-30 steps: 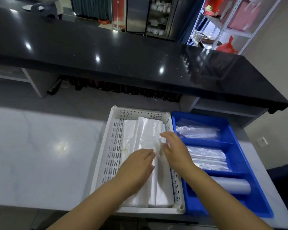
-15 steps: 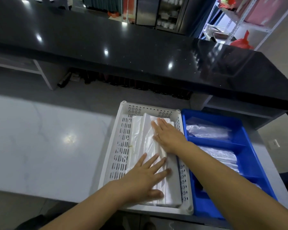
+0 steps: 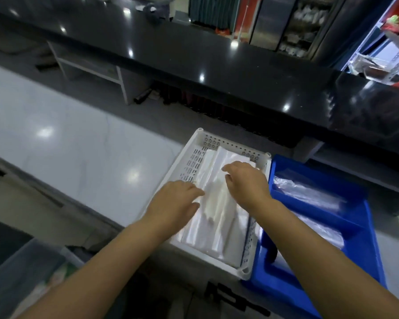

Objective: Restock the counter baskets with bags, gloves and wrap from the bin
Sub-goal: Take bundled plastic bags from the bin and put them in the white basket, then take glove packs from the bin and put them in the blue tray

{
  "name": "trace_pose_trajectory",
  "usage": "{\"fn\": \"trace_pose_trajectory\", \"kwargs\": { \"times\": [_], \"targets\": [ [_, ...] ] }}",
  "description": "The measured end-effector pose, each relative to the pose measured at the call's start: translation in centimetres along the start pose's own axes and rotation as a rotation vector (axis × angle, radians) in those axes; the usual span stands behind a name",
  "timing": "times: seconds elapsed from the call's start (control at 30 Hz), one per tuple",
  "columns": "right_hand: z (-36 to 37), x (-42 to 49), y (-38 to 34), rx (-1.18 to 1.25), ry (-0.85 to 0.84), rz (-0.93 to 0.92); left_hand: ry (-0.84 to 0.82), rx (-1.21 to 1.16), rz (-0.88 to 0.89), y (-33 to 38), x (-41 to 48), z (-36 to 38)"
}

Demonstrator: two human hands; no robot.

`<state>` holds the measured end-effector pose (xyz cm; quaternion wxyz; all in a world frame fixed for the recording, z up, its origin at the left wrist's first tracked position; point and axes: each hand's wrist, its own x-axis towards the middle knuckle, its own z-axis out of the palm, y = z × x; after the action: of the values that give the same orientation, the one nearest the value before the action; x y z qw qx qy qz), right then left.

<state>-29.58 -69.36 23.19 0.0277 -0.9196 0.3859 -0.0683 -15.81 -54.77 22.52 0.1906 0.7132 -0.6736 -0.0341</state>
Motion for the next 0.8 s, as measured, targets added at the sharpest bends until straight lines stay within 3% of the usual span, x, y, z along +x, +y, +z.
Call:
{"fn": "trace_pose_trajectory", "kwargs": {
  "times": [0.1, 0.27, 0.47, 0.8],
  "targets": [
    [-0.8, -1.8, -2.3, -0.105, -0.003, -0.19, 0.136, 0.11, -0.106, 0.5, -2.8, -2.5],
    [-2.1, -4.5, -8.0, -0.146, 0.037, -0.453, 0.23, 0.293, -0.252, 0.1, -9.9, -6.3],
    [-1.8, -6.9, -16.5, -0.17, 0.039, -0.683, 0.235, 0.417, -0.496, -1.5, -20.5, -9.7],
    [3.9, -11.7, -33.2, -0.196, -0.062, -0.991, 0.232, 0.393, -0.976, -7.1, -40.3, -13.5]
  ]
}}
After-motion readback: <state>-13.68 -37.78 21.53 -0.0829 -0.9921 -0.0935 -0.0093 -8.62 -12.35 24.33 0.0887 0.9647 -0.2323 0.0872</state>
